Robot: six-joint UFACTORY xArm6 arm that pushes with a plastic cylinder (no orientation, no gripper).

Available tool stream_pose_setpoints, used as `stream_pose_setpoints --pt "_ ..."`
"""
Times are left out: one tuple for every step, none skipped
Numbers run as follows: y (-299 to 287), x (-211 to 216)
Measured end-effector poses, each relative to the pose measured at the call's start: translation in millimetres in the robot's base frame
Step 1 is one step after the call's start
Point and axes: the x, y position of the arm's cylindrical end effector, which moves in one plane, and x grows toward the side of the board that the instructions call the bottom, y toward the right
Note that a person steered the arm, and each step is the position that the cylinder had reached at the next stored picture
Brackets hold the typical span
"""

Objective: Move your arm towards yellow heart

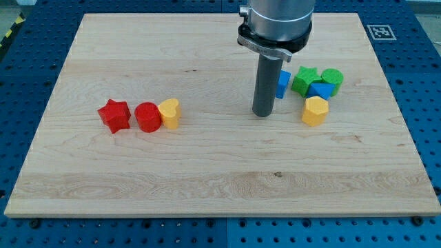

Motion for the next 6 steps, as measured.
stream_pose_setpoints --pt "-9.8 0.0" --pt "-38.0 -31.0" --pt "-63.0 -47.1" --pt "-106.2 -53.8" --pt "-150.5 -53.8" --pt "-161.5 -39.2"
